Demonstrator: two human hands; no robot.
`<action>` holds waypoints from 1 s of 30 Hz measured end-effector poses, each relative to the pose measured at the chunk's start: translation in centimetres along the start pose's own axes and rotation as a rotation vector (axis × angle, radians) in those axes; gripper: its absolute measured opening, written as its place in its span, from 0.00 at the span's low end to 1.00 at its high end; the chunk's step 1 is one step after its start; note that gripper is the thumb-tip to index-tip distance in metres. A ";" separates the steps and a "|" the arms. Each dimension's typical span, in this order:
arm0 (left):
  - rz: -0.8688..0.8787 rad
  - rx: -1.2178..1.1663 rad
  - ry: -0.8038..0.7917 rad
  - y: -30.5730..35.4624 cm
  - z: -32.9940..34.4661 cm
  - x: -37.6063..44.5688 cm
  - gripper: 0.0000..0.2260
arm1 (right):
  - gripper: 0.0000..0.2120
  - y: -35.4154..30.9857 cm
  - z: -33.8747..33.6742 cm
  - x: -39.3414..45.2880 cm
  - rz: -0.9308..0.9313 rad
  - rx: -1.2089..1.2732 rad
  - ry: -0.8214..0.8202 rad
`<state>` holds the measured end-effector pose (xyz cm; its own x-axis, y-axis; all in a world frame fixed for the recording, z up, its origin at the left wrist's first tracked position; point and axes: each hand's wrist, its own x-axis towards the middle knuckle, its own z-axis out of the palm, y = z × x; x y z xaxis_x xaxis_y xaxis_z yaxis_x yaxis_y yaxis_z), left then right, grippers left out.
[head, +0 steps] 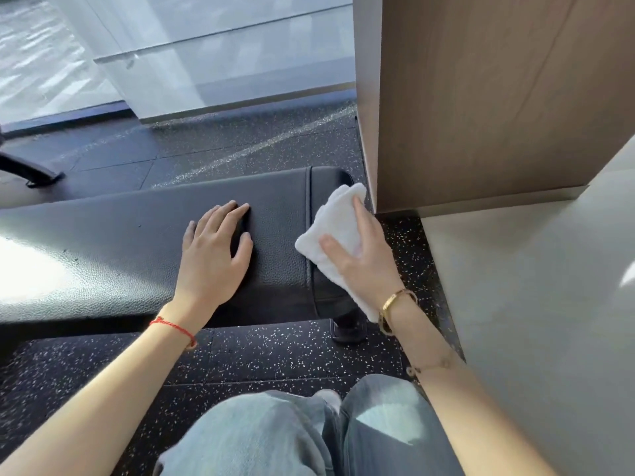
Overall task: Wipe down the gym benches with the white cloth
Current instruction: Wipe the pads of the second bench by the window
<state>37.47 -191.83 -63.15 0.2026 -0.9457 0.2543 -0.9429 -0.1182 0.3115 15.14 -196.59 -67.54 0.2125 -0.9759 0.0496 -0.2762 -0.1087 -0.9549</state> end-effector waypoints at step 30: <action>0.011 -0.009 -0.041 0.6 -0.2 -0.3 0.23 | 0.38 -0.2 -0.8 -1.6 -0.097 -0.022 -0.088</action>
<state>36.93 -191.53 -62.85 0.1813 -0.9586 0.2197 -0.9426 -0.1057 0.3168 14.09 -195.12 -67.24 0.3201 -0.9404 0.1149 -0.2709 -0.2071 -0.9401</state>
